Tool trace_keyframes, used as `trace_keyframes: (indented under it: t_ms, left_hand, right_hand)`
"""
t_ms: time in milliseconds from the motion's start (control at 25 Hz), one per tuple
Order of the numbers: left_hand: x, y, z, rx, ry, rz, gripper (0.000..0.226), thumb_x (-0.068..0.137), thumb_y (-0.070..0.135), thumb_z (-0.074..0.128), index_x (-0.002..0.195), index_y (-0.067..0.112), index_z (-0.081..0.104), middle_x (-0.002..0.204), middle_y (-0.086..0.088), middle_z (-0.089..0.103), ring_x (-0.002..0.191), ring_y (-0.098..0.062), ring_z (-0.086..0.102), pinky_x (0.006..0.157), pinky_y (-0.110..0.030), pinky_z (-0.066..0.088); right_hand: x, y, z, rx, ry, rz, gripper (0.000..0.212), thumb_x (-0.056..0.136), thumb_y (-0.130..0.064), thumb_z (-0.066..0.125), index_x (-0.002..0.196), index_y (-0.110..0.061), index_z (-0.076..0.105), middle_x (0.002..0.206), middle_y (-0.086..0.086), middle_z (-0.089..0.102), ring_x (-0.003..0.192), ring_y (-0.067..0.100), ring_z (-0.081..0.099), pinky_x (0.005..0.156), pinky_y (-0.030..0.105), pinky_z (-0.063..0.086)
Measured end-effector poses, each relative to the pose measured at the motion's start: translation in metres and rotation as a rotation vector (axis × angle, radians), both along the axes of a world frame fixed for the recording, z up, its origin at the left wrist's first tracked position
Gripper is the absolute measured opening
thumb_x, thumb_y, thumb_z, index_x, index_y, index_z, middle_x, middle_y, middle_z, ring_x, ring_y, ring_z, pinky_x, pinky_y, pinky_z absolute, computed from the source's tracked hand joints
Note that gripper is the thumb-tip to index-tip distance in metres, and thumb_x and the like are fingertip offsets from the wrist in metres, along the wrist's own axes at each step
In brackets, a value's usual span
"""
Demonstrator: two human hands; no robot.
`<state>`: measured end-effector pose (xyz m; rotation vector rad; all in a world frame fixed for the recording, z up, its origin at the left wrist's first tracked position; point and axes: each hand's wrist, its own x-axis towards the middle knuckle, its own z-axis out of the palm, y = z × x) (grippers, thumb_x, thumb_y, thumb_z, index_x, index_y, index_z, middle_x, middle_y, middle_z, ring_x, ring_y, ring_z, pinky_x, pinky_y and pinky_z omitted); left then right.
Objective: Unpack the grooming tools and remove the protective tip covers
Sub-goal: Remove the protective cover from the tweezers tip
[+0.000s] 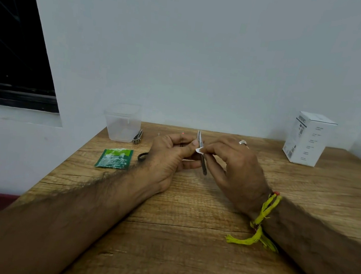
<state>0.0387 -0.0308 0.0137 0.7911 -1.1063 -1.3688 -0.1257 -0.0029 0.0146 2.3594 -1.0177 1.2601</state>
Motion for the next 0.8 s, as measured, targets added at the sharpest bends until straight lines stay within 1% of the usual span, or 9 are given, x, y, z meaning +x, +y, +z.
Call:
trace_keyframes:
  t_ms: [160, 320, 400, 480, 600, 720, 760, 800]
  left_hand:
    - [-0.0008, 0.0017, 0.0007, 0.006, 0.002, 0.015, 0.01, 0.09, 0.004, 0.069, 0.098, -0.001, 0.072, 0.084, -0.009, 0.075, 0.067, -0.015, 0.073, 0.055, -0.025, 0.059]
    - [-0.0003, 0.0009, 0.001, -0.011, -0.009, 0.032, 0.006, 0.091, 0.003, 0.068, 0.09, 0.004, 0.074, 0.078, -0.004, 0.077, 0.066, -0.013, 0.074, 0.055, -0.024, 0.058]
    - [-0.0007, 0.0014, 0.0014, -0.012, -0.008, 0.035, 0.007, 0.092, 0.002, 0.067, 0.09, 0.004, 0.074, 0.076, -0.004, 0.077, 0.066, -0.013, 0.073, 0.055, -0.024, 0.058]
    - [-0.0008, 0.0008, 0.0019, -0.01, -0.012, 0.041, 0.007, 0.092, 0.001, 0.067, 0.09, 0.004, 0.073, 0.076, -0.004, 0.077, 0.065, -0.013, 0.074, 0.054, -0.024, 0.058]
    - [-0.0013, 0.0006, 0.0018, -0.017, 0.001, 0.037, 0.007, 0.091, 0.0, 0.067, 0.09, 0.003, 0.074, 0.077, -0.005, 0.077, 0.065, -0.014, 0.073, 0.054, -0.024, 0.057]
    - [-0.0008, 0.0015, 0.0021, -0.019, -0.015, 0.043, 0.006, 0.09, 0.0, 0.069, 0.093, 0.003, 0.074, 0.079, -0.006, 0.076, 0.066, -0.014, 0.073, 0.056, -0.025, 0.058]
    - [-0.0015, 0.0017, 0.0021, -0.018, -0.023, 0.056, 0.007, 0.09, 0.0, 0.069, 0.094, 0.001, 0.073, 0.08, -0.007, 0.076, 0.066, -0.015, 0.073, 0.056, -0.025, 0.058]
    - [-0.0024, 0.0018, 0.0018, -0.016, -0.026, 0.072, 0.007, 0.09, -0.001, 0.069, 0.095, 0.0, 0.073, 0.081, -0.009, 0.075, 0.065, -0.015, 0.071, 0.055, -0.026, 0.058]
  right_hand:
    - [-0.0006, 0.0022, 0.0006, 0.026, 0.028, 0.004, 0.01, 0.087, -0.001, 0.07, 0.096, -0.004, 0.073, 0.098, 0.005, 0.072, 0.094, 0.024, 0.066, 0.082, 0.044, 0.052]
    - [0.0014, 0.004, -0.0003, 0.034, 0.025, 0.01, 0.01, 0.086, 0.0, 0.071, 0.095, -0.004, 0.073, 0.095, 0.006, 0.072, 0.09, 0.023, 0.067, 0.08, 0.041, 0.053]
    - [0.0011, 0.0054, -0.0009, 0.04, 0.058, 0.004, 0.011, 0.086, -0.001, 0.071, 0.096, -0.005, 0.074, 0.095, 0.005, 0.072, 0.09, 0.022, 0.067, 0.08, 0.036, 0.052]
    - [-0.0009, 0.0048, 0.0011, 0.049, 0.047, 0.004, 0.011, 0.086, -0.002, 0.071, 0.097, -0.005, 0.074, 0.096, 0.004, 0.073, 0.092, 0.021, 0.068, 0.082, 0.032, 0.051]
    - [-0.0014, 0.0042, 0.0019, 0.052, 0.084, 0.044, 0.011, 0.086, -0.001, 0.071, 0.096, -0.004, 0.074, 0.098, 0.004, 0.073, 0.095, 0.022, 0.068, 0.084, 0.035, 0.052]
    - [0.0007, 0.0042, 0.0032, 0.042, 0.092, 0.039, 0.011, 0.086, -0.001, 0.07, 0.096, -0.004, 0.073, 0.101, 0.004, 0.074, 0.097, 0.022, 0.069, 0.083, 0.037, 0.053]
    - [-0.0003, 0.0042, 0.0036, 0.046, 0.098, 0.041, 0.011, 0.086, -0.001, 0.07, 0.096, -0.005, 0.073, 0.102, 0.004, 0.074, 0.097, 0.022, 0.069, 0.085, 0.036, 0.053]
    - [-0.0019, 0.0041, 0.0036, 0.051, 0.116, 0.044, 0.012, 0.086, 0.0, 0.071, 0.096, -0.005, 0.073, 0.103, 0.004, 0.073, 0.098, 0.022, 0.068, 0.087, 0.031, 0.05]
